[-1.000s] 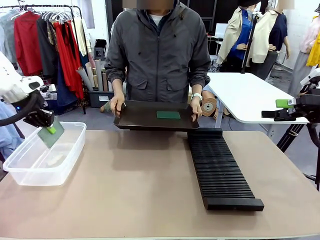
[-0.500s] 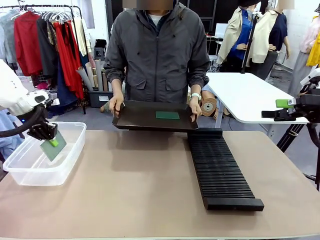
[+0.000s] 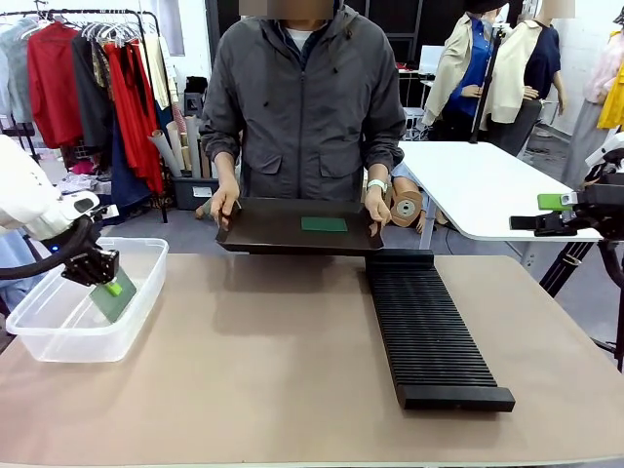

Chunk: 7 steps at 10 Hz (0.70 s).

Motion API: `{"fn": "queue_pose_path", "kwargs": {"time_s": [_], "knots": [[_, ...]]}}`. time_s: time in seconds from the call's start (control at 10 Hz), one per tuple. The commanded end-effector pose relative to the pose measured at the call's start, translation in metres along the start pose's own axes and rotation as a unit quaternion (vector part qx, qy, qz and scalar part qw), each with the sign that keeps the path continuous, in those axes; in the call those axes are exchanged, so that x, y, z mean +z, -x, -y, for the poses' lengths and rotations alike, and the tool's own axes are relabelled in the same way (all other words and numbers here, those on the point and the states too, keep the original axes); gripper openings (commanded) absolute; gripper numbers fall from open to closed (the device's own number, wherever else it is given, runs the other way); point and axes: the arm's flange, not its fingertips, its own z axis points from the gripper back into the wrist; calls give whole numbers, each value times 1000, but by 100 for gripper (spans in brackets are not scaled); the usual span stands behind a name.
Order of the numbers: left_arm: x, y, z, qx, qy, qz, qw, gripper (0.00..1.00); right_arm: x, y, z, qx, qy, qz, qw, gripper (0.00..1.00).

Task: Sort PCBs into racks and boxes based on the side picked up.
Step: If the short side of the Blank PCB is picked up, insert it into the PCB Rack ; if the long side is picked up, place it in the Organizing box.

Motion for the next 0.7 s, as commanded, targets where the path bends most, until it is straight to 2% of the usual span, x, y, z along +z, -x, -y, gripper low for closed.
{"fn": "queue_pose_path", "kwargs": {"time_s": [0.0,0.1,0.5,0.6], "knots": [[-6,-7,-3,18,18,7,1000,4,0,-1,-1,5,-3,0,1000,100],[-8,-8,-3,14,20,8,1000,14,0,-1,-1,5,-3,0,1000,100],[3,-11,4,-2,3,24,1000,91,0,-1,-1,5,-3,0,1000,100],[7,-10,5,-4,-13,30,999,100,0,-1,-1,5,-3,0,1000,100]]}}
